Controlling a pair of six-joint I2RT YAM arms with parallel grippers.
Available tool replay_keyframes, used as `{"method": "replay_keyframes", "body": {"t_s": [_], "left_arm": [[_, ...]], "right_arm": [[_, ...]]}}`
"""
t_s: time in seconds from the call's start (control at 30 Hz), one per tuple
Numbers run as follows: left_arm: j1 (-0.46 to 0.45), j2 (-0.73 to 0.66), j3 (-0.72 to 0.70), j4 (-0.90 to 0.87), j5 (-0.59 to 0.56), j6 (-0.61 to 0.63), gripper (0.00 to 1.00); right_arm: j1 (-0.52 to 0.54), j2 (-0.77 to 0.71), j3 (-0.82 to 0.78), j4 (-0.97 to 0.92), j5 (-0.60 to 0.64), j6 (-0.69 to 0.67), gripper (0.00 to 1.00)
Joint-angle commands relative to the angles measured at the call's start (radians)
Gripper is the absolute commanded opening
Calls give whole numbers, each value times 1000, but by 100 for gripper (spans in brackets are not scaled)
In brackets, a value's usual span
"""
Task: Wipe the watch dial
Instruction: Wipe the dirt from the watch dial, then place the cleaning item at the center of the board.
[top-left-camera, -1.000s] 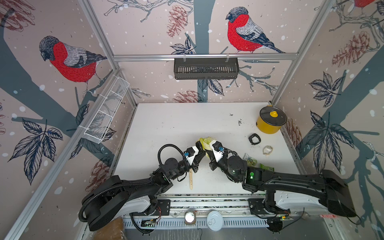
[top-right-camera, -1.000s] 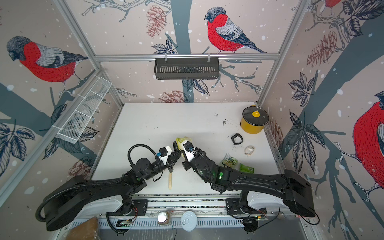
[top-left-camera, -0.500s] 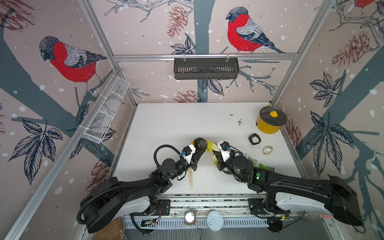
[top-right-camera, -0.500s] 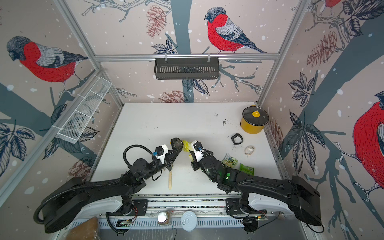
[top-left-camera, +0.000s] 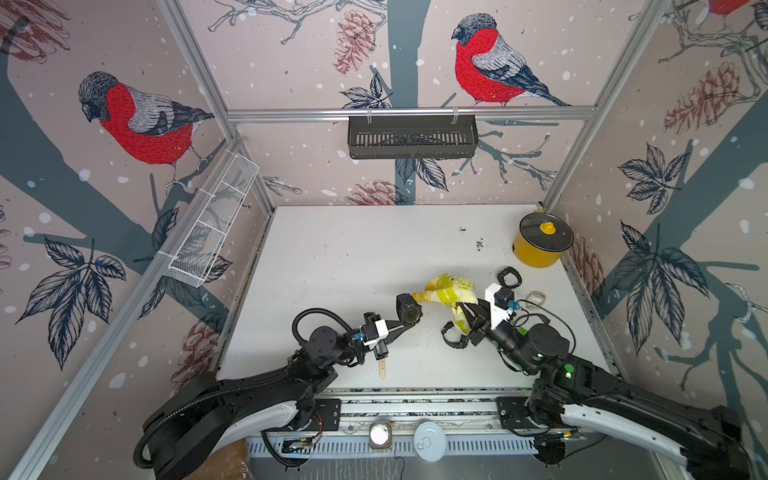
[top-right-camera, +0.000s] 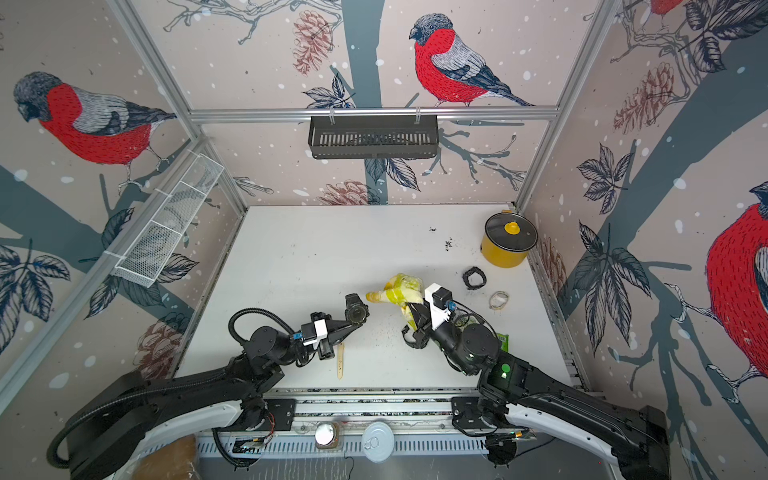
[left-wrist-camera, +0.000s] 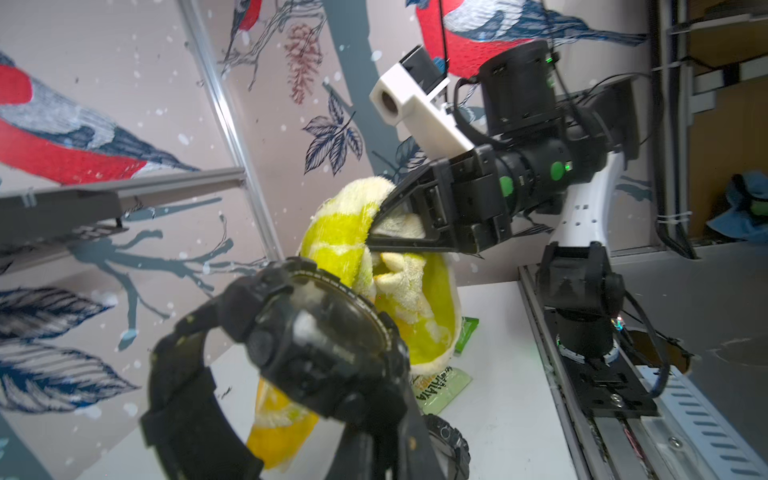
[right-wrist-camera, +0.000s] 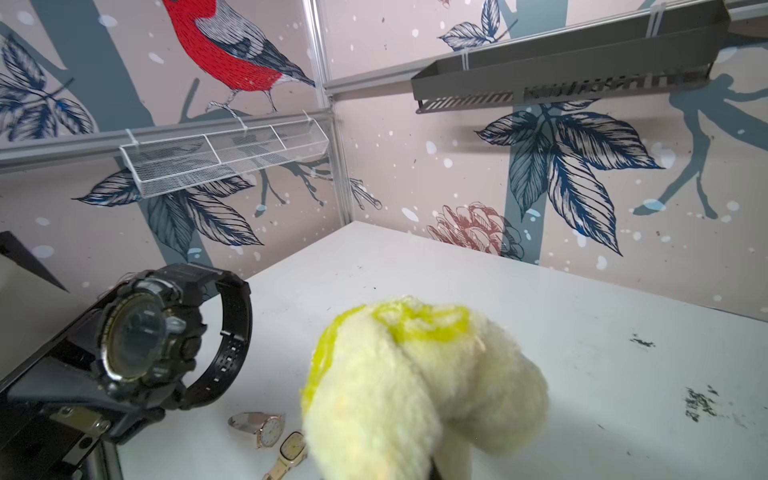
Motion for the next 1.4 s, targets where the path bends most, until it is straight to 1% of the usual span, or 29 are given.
{"method": "replay_keyframes", "body": {"t_s": [0.0,0.13,0.27,0.4,0.5,0.57,0.63,0.67,0.7,0.73,0.8,0.83,0.87,0.97,1.03,1.1,1.17,1.2,1.27,1.3,1.37], "left_arm": [[-17,-38,-1,-1,127,99,0],[-29,-59,1,-35,123,119,0],[-29,-58,4,-43,108,120,0],[-30,-58,13,-55,97,120,0],[-30,-55,15,-61,62,103,0],[-30,-50,30,-95,-2,81,0],[-30,-50,49,-140,-66,63,0],[-28,-50,55,-156,-99,52,0],[-28,-53,59,-166,-125,43,0],[-28,-56,62,-175,-153,33,0],[-27,-61,64,-179,-193,22,0],[-25,-62,67,-187,-217,14,0],[-24,-66,70,-196,-231,11,0],[-18,-81,82,-236,-286,0,0],[-10,-91,87,-257,-329,-13,0],[1,-98,88,-268,-358,-27,0],[16,-99,87,-269,-376,-37,0],[22,-97,85,-266,-378,-40,0],[28,-83,81,-259,-373,-45,0],[30,-75,83,-257,-369,-47,0],[32,-53,89,-258,-356,-51,0]], "right_arm": [[0,-73,-33,50,-105,-61,2],[1,-100,-38,41,-152,-68,2],[5,-74,-27,63,-198,-75,2],[17,-43,-19,101,-203,-81,2],[26,-4,-9,117,-146,-82,2],[25,28,6,97,-24,-60,2],[7,70,6,89,120,2,2],[-22,108,-2,101,120,4,2],[-66,147,-2,102,72,13,1],[-126,198,3,103,-15,57,1],[-267,303,15,126,-229,149,2],[-316,353,20,155,-314,178,2],[-337,399,20,188,-354,186,2],[-341,563,52,265,-423,191,2],[-337,672,76,331,-516,208,2],[-328,759,87,402,-583,232,2],[-323,847,108,427,-592,253,2],[-322,883,122,416,-587,256,6],[-321,929,144,375,-543,268,29],[-323,940,149,355,-528,265,37],[-323,932,155,309,-512,245,46]]}}
